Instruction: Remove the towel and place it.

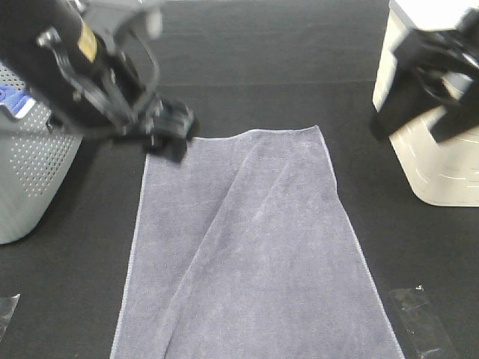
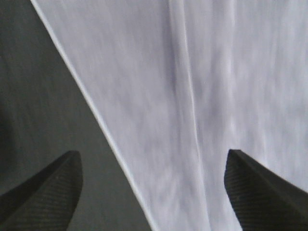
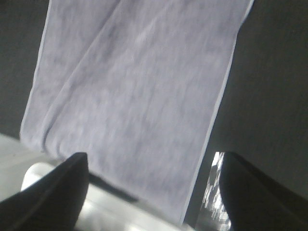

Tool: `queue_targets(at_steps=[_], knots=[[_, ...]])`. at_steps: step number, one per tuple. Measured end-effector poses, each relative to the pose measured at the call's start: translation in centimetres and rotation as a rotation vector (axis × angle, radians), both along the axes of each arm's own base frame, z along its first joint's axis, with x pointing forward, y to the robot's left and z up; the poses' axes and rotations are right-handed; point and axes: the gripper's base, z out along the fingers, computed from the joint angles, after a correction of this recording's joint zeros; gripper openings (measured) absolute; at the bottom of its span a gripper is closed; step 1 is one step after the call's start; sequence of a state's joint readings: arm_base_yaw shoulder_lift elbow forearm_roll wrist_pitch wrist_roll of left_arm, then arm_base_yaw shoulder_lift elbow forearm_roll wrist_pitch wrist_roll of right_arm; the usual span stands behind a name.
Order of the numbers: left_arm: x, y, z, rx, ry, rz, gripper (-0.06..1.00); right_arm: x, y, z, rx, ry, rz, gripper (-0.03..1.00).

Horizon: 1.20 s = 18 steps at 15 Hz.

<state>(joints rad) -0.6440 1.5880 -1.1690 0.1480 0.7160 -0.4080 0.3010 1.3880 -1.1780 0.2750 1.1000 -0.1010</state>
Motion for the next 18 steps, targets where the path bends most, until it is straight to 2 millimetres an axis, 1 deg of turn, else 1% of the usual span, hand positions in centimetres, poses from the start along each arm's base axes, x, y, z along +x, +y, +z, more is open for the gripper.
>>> queue_targets(at_steps=[1, 2, 4, 6, 8, 10, 11, 12, 13, 14, 15, 16, 17, 18], knots=[[1.3, 0.9, -0.4, -0.014, -0.012, 0.042, 0.77, 1.6, 0.5, -0.4, -0.003, -0.003, 0.005, 0.72], [2.4, 1.7, -1.4, -0.017, 0.002, 0.082, 0.77, 3.2, 0.9, -0.8, -0.005, -0.008, 0.009, 0.72], [4.5, 2.5, -3.4, -0.048, 0.013, 0.144, 0.77, 6.7, 2.0, -1.8, -0.003, -0.018, -0.014, 0.71], [6.5, 2.1, -5.1, -0.069, 0.012, 0.163, 0.77, 9.9, 3.5, -2.9, -0.013, -0.04, -0.008, 0.7], [8.6, 1.0, -5.9, -0.073, 0.002, 0.161, 0.77, 12.4, 5.4, -3.6, -0.057, -0.095, 0.031, 0.69], [10.6, 0.0, -7.0, -0.044, 0.038, 0.163, 0.77, 14.7, 6.8, -5.5, -0.149, -0.118, 0.059, 0.69], [12.0, -0.6, -7.7, -0.008, 0.08, 0.162, 0.77, 16.1, 7.0, -7.1, -0.204, -0.114, 0.035, 0.68], [12.7, -0.8, -8.3, 0.019, 0.109, 0.16, 0.77, 16.9, 7.0, -8.1, -0.244, -0.121, 0.029, 0.64], [13.5, -0.9, -8.7, 0.036, 0.126, 0.163, 0.77, 17.7, 7.0, -9.2, -0.271, -0.129, 0.017, 0.62], [14.1, -0.7, -9.3, 0.045, 0.141, 0.173, 0.77, 18.4, 7.1, -10.0, -0.276, -0.145, 0.009, 0.58], [14.8, -0.1, -9.5, 0.039, 0.154, 0.198, 0.77, 18.9, 7.4, -10.9, -0.275, -0.157, 0.009, 0.52], [15.5, 0.6, -9.6, 0.016, 0.165, 0.228, 0.77, 19.5, 7.5, -11.8, -0.283, -0.163, 0.011, 0.49], [16.0, 1.5, -9.8, -0.019, 0.184, 0.268, 0.77, 19.9, 7.6, -12.6, -0.294, -0.178, 0.017, 0.47], [16.4, 2.5, -9.9, -0.054, 0.204, 0.301, 0.77, 20.3, 7.6, -13.7, -0.311, -0.182, 0.025, 0.47]])
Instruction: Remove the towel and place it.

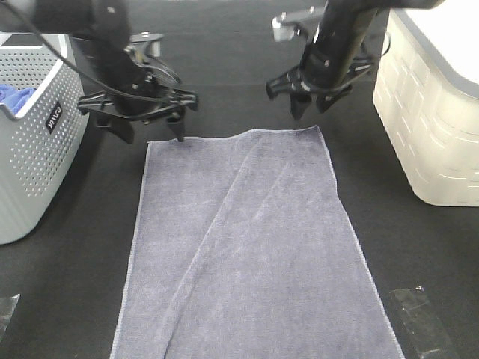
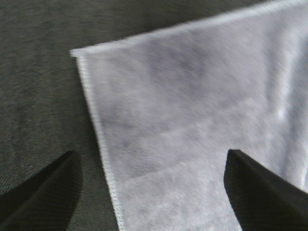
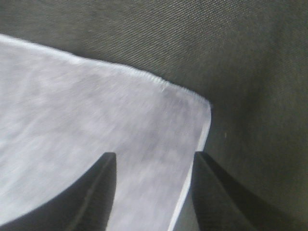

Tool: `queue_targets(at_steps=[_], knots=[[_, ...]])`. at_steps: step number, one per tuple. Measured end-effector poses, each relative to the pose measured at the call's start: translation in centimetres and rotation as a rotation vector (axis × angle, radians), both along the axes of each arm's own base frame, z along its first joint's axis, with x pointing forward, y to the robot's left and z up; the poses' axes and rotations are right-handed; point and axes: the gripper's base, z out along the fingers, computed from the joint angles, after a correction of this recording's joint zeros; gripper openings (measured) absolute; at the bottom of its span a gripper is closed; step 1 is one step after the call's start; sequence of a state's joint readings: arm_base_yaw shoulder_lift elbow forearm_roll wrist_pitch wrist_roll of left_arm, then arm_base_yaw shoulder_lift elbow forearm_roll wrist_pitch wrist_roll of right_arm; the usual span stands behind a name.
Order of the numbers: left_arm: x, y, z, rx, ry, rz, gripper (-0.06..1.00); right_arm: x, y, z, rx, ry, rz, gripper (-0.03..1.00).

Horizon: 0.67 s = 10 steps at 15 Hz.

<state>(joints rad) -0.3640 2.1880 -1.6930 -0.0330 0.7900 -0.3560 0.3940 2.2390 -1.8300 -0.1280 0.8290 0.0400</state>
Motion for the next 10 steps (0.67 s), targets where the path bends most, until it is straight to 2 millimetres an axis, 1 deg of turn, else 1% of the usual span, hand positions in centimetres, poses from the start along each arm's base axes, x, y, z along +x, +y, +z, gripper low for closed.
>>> queue_targets(at_steps=[2, 3, 7, 8, 10], knots=[[0.5, 1.3, 0.0, -0.036, 0.016, 0.015, 0.77, 0.7, -0.1, -1.9, -0.041, -0.016, 0.003, 0.46], [0.5, 1.6, -0.1, -0.022, 0.014, -0.016, 0.77, 1.1, -0.2, -3.0, -0.06, -0.031, -0.007, 0.46], [0.6, 1.7, 0.0, -0.003, 0.007, -0.052, 0.77, 2.0, -0.9, -3.8, -0.054, -0.083, -0.037, 0.46], [0.6, 1.7, 0.0, -0.001, 0.006, -0.056, 0.77, 2.3, -1.4, -4.2, -0.054, -0.079, -0.048, 0.46], [0.6, 1.7, 0.0, 0.0, -0.006, -0.065, 0.77, 2.6, -2.2, -5.6, -0.043, -0.054, -0.076, 0.46]])
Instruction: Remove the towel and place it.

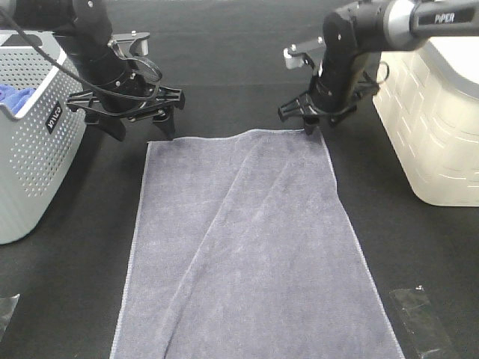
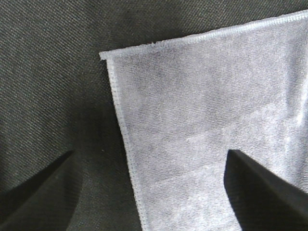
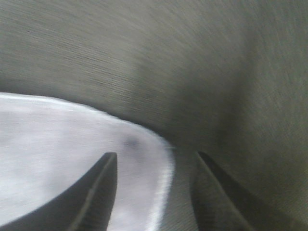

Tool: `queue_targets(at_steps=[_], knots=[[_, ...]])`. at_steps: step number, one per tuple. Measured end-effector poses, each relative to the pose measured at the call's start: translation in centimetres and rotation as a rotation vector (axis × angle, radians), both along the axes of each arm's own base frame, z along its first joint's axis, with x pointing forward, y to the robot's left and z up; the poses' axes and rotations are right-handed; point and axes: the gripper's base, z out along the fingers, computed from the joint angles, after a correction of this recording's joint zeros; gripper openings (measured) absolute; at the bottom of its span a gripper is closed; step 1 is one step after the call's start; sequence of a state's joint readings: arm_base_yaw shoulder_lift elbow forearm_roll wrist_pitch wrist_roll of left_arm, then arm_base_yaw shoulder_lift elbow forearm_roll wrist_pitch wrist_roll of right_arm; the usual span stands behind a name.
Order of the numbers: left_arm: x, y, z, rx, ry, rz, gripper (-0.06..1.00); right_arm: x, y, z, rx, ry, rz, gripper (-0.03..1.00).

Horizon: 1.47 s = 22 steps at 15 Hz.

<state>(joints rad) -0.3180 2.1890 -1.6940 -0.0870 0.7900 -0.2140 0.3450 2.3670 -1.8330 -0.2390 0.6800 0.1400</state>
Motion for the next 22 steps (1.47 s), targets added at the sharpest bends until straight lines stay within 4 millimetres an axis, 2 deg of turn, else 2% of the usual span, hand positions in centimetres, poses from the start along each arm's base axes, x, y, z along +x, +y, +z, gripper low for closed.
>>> queue_targets(at_steps=[6, 8, 10, 11, 14, 17, 20, 22], knots=[[0.2, 0.0, 0.1, -0.005, -0.019, 0.001, 0.77, 0.3, 0.5, -1.8, 0.05, -0.002, -0.008, 0.44], [0.2, -0.1, 0.1, -0.006, -0.023, 0.001, 0.77, 0.3, 0.5, -2.3, 0.049, 0.009, -0.009, 0.29], [0.2, -0.1, 0.1, -0.006, -0.023, 0.001, 0.77, 0.2, 0.7, -2.4, 0.053, 0.015, -0.01, 0.03], [0.2, -0.1, 0.1, -0.006, -0.023, 0.001, 0.77, 0.2, 0.7, -2.3, 0.052, 0.016, -0.01, 0.0], [0.5, -0.1, -0.1, -0.014, -0.049, 0.004, 0.75, 0.4, 0.4, -0.9, -0.001, 0.067, -0.025, 0.0], [1.2, -0.3, -1.6, -0.023, -0.079, 0.015, 0.74, 1.0, 0.2, 0.9, -0.033, 0.057, -0.032, 0.0], [2.1, -0.4, -3.3, -0.039, -0.083, 0.085, 0.74, 1.0, 0.2, 1.1, -0.034, 0.059, -0.034, 0.0], [2.8, -0.7, -4.2, -0.046, -0.077, 0.105, 0.68, 1.0, 0.2, 1.1, -0.034, 0.059, -0.034, 0.0]])
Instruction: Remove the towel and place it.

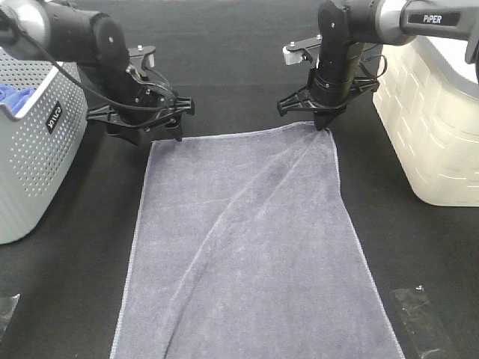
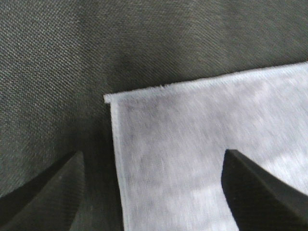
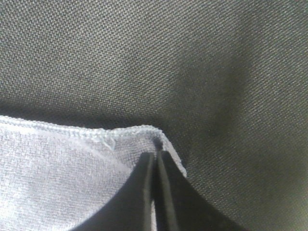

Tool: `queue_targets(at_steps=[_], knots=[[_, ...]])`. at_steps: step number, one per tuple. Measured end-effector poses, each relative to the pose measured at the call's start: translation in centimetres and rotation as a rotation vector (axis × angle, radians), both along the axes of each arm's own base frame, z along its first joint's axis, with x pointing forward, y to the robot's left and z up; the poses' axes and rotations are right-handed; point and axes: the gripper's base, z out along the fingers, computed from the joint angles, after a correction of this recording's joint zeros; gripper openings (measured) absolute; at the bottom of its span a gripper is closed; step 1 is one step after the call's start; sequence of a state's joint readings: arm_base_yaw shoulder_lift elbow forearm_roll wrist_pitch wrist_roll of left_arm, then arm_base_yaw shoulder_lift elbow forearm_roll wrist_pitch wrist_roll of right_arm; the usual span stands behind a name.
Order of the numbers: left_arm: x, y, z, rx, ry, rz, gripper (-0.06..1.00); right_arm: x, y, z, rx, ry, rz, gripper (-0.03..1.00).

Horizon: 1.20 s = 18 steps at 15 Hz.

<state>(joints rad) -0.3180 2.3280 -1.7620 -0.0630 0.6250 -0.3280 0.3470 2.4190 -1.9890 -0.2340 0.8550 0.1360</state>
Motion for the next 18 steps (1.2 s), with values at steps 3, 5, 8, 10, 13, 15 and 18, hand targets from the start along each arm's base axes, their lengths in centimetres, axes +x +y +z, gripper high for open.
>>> queue_targets(at_steps=[3, 5, 8, 10, 13, 15, 18], knots=[[0.5, -0.1, -0.7, 0.002, 0.001, 0.003, 0.64, 0.0, 0.0, 0.0, 0.001, 0.0, 0.0, 0.0], [0.8, -0.1, -1.3, 0.022, 0.003, 0.004, 0.63, 0.0, 0.0, 0.0, 0.001, -0.001, 0.0, 0.0], [1.4, -0.1, -2.6, 0.042, 0.007, -0.002, 0.61, 0.0, 0.0, 0.0, 0.003, -0.002, 0.0, 0.0], [1.9, -0.3, -2.9, 0.044, -0.001, -0.002, 0.54, 0.0, 0.1, 0.0, 0.007, -0.002, -0.001, 0.0], [2.4, -0.2, -3.0, 0.069, 0.021, -0.002, 0.34, 0.0, 0.1, 0.0, 0.007, -0.002, -0.001, 0.0], [2.7, 0.0, -2.8, 0.078, 0.021, 0.002, 0.12, 0.0, 0.1, 0.0, 0.007, -0.002, -0.001, 0.0], [2.8, -0.1, -2.8, 0.08, 0.022, 0.0, 0.01, 0.0, 0.1, 0.0, 0.008, -0.002, -0.001, 0.0]])
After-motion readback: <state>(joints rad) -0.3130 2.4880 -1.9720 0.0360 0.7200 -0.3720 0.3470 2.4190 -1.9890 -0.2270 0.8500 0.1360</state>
